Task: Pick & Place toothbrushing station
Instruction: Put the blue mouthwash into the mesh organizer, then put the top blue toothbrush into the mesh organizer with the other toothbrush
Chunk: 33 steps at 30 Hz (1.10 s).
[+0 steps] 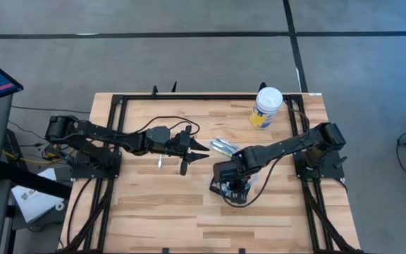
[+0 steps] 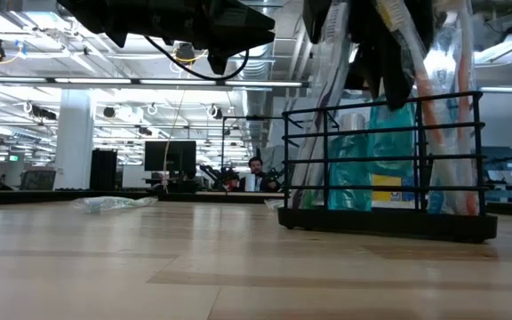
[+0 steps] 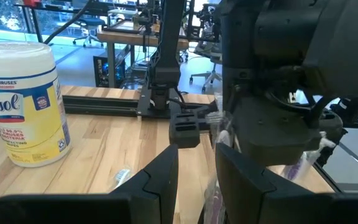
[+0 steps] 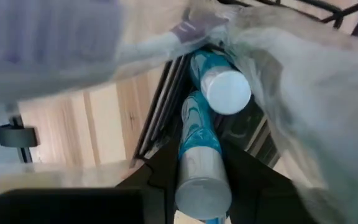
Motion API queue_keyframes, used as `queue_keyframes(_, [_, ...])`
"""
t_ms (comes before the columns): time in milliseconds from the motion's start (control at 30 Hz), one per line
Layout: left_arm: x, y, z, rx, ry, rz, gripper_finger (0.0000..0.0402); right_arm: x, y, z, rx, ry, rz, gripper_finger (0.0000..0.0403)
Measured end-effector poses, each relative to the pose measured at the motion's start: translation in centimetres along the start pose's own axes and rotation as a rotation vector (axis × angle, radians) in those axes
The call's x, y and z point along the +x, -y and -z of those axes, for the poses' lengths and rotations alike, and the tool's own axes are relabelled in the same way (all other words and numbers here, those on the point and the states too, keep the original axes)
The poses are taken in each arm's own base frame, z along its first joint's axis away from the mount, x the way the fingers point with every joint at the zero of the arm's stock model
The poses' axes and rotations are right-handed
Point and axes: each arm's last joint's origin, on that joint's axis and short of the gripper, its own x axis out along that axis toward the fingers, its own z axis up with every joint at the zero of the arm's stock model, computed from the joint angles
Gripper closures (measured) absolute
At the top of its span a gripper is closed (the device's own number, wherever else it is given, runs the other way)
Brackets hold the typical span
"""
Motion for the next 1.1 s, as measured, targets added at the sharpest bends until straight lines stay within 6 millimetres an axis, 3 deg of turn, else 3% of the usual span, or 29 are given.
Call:
queue_keyframes(200, [0.0, 0.0, 0.0, 0.0, 0.0, 0.0, 0.0302, -0.02, -0.11, -0.21, -0.004, 0.022, -0.009, 0.0317])
queue_keyframes(367, [0.0, 0.0, 0.0, 0.0, 0.0, 0.0, 0.0302, -0.02, -0.1, -0.21, -0.003, 0.023, -0.008, 0.0257])
queue_keyframes(500, [0.0, 0.0, 0.0, 0.0, 0.0, 0.0, 0.0302, -0.02, -0.11, -0.21, 0.005, 0.023, -0.009, 0.024])
queue_keyframes(867, [0.0, 0.0, 0.0, 0.0, 0.0, 0.0, 0.0302, -0.01, -0.13, -0.17, 0.004, 0.019, -0.008, 0.0293])
queue_keyframes(1100, [0.0, 0.0, 0.0, 0.0, 0.0, 0.0, 0.0302, -0.41, -0.1, 0.05, 0.01, -0.013, 0.004, 0.0303])
